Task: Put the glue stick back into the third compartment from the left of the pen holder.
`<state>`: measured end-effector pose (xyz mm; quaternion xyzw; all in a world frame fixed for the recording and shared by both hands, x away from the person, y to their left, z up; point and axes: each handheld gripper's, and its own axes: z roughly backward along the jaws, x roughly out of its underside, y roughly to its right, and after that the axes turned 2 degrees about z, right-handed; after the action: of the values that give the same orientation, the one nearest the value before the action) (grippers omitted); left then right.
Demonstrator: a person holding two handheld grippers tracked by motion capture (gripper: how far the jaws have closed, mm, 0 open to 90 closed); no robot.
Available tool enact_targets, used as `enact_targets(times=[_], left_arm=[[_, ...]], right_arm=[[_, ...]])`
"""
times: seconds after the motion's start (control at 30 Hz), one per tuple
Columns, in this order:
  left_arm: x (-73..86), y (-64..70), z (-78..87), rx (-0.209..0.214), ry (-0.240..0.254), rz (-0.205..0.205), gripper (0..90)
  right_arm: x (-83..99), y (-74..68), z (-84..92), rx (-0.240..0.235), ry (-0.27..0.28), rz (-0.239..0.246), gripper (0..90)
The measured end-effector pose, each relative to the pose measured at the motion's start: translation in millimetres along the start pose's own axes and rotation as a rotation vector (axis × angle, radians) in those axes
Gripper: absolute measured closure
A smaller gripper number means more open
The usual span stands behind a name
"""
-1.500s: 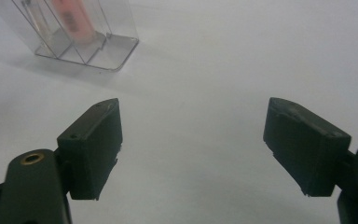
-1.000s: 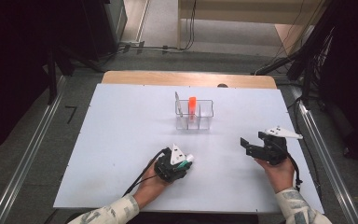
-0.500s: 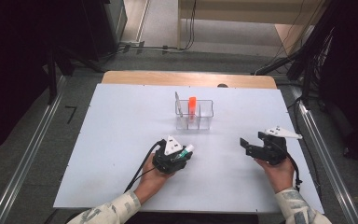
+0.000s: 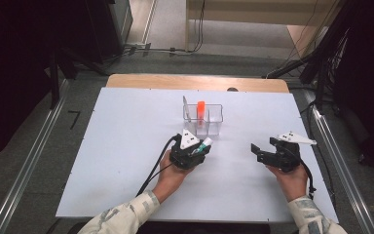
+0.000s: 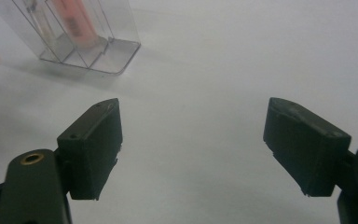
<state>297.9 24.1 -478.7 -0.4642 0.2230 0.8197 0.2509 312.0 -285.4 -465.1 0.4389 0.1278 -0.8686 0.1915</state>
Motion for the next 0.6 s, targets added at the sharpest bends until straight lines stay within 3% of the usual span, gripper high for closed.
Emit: enact_targets(times=[0.37,0.6], left_arm=[[-12.0,-2.8,-10.8,-0.012,0.012,0.029,66.1],[-29.2,-6.1,-13.7,-0.019,0.029,0.043,66.0]], right_arm=[[-0.9,-0.9,-2.5,-0.008,-0.002,0.004,17.9],[-1.1,-0.8,-3.0,-0.010,-0.004,0.005,17.9]])
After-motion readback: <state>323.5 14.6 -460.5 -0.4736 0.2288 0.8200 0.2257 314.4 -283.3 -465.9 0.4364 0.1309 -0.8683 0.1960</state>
